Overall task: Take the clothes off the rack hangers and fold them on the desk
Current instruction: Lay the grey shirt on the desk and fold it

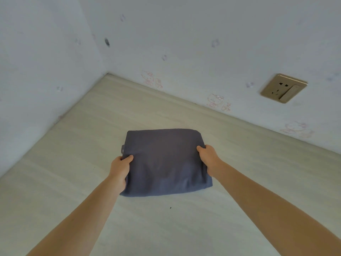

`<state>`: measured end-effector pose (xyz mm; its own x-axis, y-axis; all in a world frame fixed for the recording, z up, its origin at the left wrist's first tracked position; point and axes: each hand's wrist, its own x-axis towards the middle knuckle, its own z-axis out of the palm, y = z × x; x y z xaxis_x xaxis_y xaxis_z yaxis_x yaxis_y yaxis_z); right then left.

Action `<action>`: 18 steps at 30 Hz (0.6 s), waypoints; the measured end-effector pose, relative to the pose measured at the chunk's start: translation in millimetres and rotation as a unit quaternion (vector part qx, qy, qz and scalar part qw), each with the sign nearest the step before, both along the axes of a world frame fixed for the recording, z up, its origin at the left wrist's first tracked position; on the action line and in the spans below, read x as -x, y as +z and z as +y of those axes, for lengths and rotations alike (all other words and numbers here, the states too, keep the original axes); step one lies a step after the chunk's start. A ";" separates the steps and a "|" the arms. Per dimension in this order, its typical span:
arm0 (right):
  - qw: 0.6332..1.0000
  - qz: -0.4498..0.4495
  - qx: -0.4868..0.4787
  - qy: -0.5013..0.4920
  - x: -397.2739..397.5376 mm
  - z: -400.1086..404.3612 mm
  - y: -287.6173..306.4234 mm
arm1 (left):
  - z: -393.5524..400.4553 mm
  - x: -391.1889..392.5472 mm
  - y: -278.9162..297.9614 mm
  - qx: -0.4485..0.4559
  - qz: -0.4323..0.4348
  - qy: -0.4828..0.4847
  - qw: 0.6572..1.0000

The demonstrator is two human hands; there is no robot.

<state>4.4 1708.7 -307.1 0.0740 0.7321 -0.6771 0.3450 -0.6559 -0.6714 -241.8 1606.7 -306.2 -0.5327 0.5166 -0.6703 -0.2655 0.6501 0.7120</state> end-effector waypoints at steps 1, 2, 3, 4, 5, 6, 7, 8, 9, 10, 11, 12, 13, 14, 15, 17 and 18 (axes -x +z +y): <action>1.000 0.013 0.005 -0.012 -6.0 -6.6 3.9 | -1.9 -2.3 3.1 -0.007 -0.013 -0.003 1.000; 0.999 0.024 0.008 -0.022 -11.7 -12.5 6.5 | -3.1 -4.6 5.1 -0.016 -0.024 -0.008 1.000; 0.999 0.031 0.008 -0.034 -18.6 -19.8 10.4 | -4.4 -8.5 8.0 -0.026 -0.031 -0.016 0.999; 0.998 0.035 0.006 -0.048 -27.6 -29.0 14.6 | -6.1 -15.4 11.6 -0.038 -0.039 -0.030 0.998; 0.997 0.040 0.005 -0.061 -35.6 -36.3 18.5 | -6.9 -22.0 15.4 -0.048 -0.045 -0.040 0.997; 0.996 0.044 0.002 -0.076 -45.2 -44.6 21.7 | -7.5 -30.2 18.5 -0.058 -0.053 -0.050 0.996; 0.995 0.047 0.003 -0.091 -54.2 -51.9 25.1 | -8.2 -37.9 21.3 -0.065 -0.063 -0.056 0.994; 0.992 0.048 0.004 -0.113 -66.7 -61.5 28.6 | -9.4 -48.4 23.4 -0.073 -0.074 -0.067 0.992; 0.990 0.053 0.009 -0.133 -77.5 -70.0 31.8 | -10.6 -57.2 25.4 -0.078 -0.083 -0.076 0.991; 0.986 0.059 0.014 -0.154 -91.3 -80.5 34.8 | -11.6 -68.4 26.6 -0.083 -0.091 -0.086 0.989; 0.983 0.066 0.022 -0.173 -104.3 -90.4 37.9 | -13.0 -79.1 27.9 -0.087 -0.098 -0.096 0.987; 0.978 0.070 0.029 -0.196 -121.1 -102.6 40.1 | -14.7 -93.6 28.9 -0.090 -0.108 -0.111 0.984; 0.974 0.075 0.038 -0.212 -131.1 -110.9 41.9 | -16.6 -102.2 30.1 -0.093 -0.118 -0.117 0.982; 0.968 0.076 0.043 -0.235 -148.2 -122.4 43.8 | -18.6 -118.9 31.8 -0.093 -0.131 -0.134 0.978; 0.961 0.078 0.049 -0.260 -166.5 -135.5 46.2 | -21.4 -137.8 34.2 -0.089 -0.144 -0.153 0.974; 0.950 0.087 0.053 -0.294 -195.4 -156.8 48.7 | -26.1 -167.4 37.1 -0.087 -0.165 -0.178 0.966; 0.945 0.091 0.049 -0.310 -210.6 -168.3 50.4 | -28.4 -183.5 38.0 -0.086 -0.175 -0.191 0.962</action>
<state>215.0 1540.4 -256.7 0.3435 0.5198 -0.7822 -0.2408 -0.7563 -0.6083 -58.3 1578.4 -268.2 -0.0382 0.7488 -0.6617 -0.2735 0.6291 0.7276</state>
